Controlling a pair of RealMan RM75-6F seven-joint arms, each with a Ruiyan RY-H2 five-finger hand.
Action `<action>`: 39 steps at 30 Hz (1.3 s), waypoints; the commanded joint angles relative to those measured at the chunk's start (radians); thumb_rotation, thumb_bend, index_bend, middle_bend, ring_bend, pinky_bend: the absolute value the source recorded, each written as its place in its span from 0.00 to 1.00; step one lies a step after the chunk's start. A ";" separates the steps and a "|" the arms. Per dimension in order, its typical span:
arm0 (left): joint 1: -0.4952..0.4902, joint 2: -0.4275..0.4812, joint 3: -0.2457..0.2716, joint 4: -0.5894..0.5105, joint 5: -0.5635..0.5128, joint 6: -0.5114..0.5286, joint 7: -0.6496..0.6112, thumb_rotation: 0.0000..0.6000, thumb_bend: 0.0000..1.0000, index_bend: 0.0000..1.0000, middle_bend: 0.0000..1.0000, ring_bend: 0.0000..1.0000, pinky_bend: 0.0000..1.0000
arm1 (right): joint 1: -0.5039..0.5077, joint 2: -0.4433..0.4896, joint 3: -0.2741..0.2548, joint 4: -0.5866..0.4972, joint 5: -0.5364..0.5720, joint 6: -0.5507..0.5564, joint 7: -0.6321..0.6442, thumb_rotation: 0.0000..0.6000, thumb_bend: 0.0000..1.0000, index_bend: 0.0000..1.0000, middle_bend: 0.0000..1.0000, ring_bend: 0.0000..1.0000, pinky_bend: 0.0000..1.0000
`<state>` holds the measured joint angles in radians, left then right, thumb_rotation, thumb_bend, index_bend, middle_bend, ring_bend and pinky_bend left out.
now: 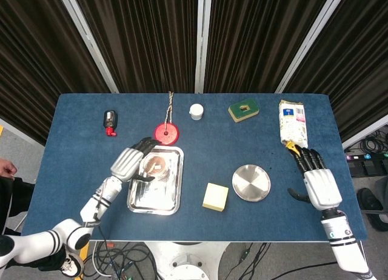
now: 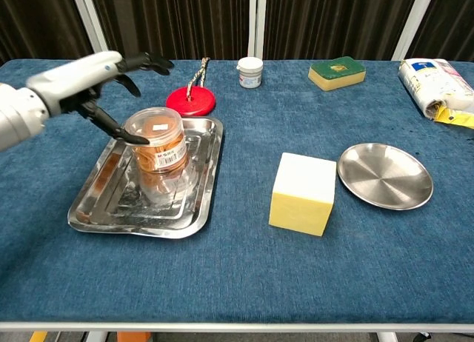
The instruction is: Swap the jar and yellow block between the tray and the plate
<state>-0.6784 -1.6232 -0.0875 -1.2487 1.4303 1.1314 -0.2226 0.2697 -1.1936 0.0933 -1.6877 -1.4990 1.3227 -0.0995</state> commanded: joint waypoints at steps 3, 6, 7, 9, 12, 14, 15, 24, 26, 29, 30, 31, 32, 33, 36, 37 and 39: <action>0.111 0.179 0.026 -0.171 -0.024 0.102 0.129 1.00 0.06 0.10 0.10 0.05 0.23 | 0.022 0.015 -0.042 -0.065 -0.028 -0.066 -0.030 1.00 0.09 0.00 0.00 0.00 0.03; 0.168 0.257 0.039 -0.250 -0.055 0.143 0.180 1.00 0.06 0.10 0.10 0.05 0.22 | 0.038 0.014 -0.056 -0.098 -0.027 -0.108 -0.050 1.00 0.09 0.00 0.00 0.00 0.03; 0.194 0.285 0.046 -0.279 -0.062 0.165 0.191 1.00 0.06 0.10 0.10 0.05 0.22 | 0.047 0.010 -0.061 -0.109 -0.028 -0.126 -0.060 1.00 0.09 0.00 0.00 0.00 0.03; 0.230 0.318 0.059 -0.310 -0.062 0.202 0.204 1.00 0.06 0.10 0.09 0.05 0.22 | 0.060 0.000 -0.067 -0.124 -0.028 -0.151 -0.081 1.00 0.08 0.00 0.00 0.00 0.03; 0.290 0.361 0.080 -0.347 -0.055 0.259 0.216 1.00 0.06 0.10 0.10 0.05 0.21 | 0.081 -0.029 -0.074 -0.155 -0.030 -0.187 -0.124 1.00 0.05 0.00 0.00 0.00 0.03; 0.316 0.377 0.086 -0.355 -0.054 0.281 0.217 1.00 0.06 0.10 0.10 0.05 0.21 | 0.093 -0.053 -0.078 -0.165 -0.028 -0.207 -0.156 1.00 0.04 0.00 0.00 0.00 0.03; 0.326 0.384 0.088 -0.356 -0.054 0.288 0.215 1.00 0.06 0.10 0.10 0.05 0.21 | 0.099 -0.067 -0.080 -0.168 -0.024 -0.217 -0.173 1.00 0.04 0.00 0.00 0.00 0.03; 0.402 0.411 0.095 -0.325 -0.041 0.337 0.206 1.00 0.06 0.10 0.10 0.05 0.20 | 0.156 -0.242 -0.053 -0.119 0.057 -0.285 -0.313 1.00 0.02 0.00 0.01 0.00 0.03; 0.417 0.412 0.097 -0.316 -0.041 0.339 0.200 1.00 0.06 0.11 0.10 0.05 0.20 | 0.171 -0.273 -0.043 -0.100 0.082 -0.303 -0.318 1.00 0.02 0.00 0.01 0.00 0.03; 0.431 0.409 0.092 -0.292 -0.044 0.343 0.206 1.00 0.06 0.11 0.10 0.05 0.20 | 0.187 -0.322 -0.027 -0.064 0.101 -0.304 -0.329 1.00 0.03 0.00 0.02 0.00 0.03; 0.435 0.407 0.091 -0.289 -0.045 0.341 0.200 1.00 0.06 0.11 0.10 0.05 0.20 | 0.191 -0.336 -0.023 -0.052 0.106 -0.302 -0.334 1.00 0.03 0.00 0.02 0.00 0.03; 0.439 0.407 0.089 -0.285 -0.047 0.340 0.194 1.00 0.06 0.11 0.10 0.05 0.20 | 0.195 -0.350 -0.020 -0.041 0.112 -0.302 -0.339 1.00 0.04 0.00 0.03 0.00 0.03; 0.443 0.406 0.087 -0.278 -0.047 0.339 0.190 1.00 0.06 0.11 0.10 0.05 0.20 | 0.200 -0.367 -0.016 -0.027 0.120 -0.303 -0.346 1.00 0.05 0.00 0.04 0.00 0.03; 0.446 0.405 0.085 -0.273 -0.046 0.339 0.188 1.00 0.06 0.11 0.10 0.05 0.20 | 0.206 -0.378 -0.013 -0.018 0.124 -0.305 -0.351 1.00 0.06 0.00 0.05 0.00 0.04; 0.456 0.403 0.081 -0.265 -0.042 0.339 0.177 1.00 0.06 0.11 0.10 0.05 0.20 | 0.218 -0.409 -0.010 0.003 0.127 -0.304 -0.356 1.00 0.10 0.00 0.12 0.03 0.13; 0.458 0.403 0.080 -0.262 -0.042 0.336 0.177 1.00 0.06 0.11 0.10 0.05 0.20 | 0.220 -0.418 -0.011 0.010 0.127 -0.300 -0.359 1.00 0.11 0.00 0.15 0.07 0.20; 0.461 0.404 0.077 -0.261 -0.042 0.332 0.176 1.00 0.06 0.11 0.09 0.05 0.20 | 0.222 -0.427 -0.013 0.015 0.127 -0.296 -0.360 1.00 0.13 0.00 0.21 0.16 0.33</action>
<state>-0.2175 -1.2198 -0.0105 -1.5098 1.3879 1.4639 -0.0459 0.4896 -1.6179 0.0802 -1.6745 -1.3726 1.0247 -0.4579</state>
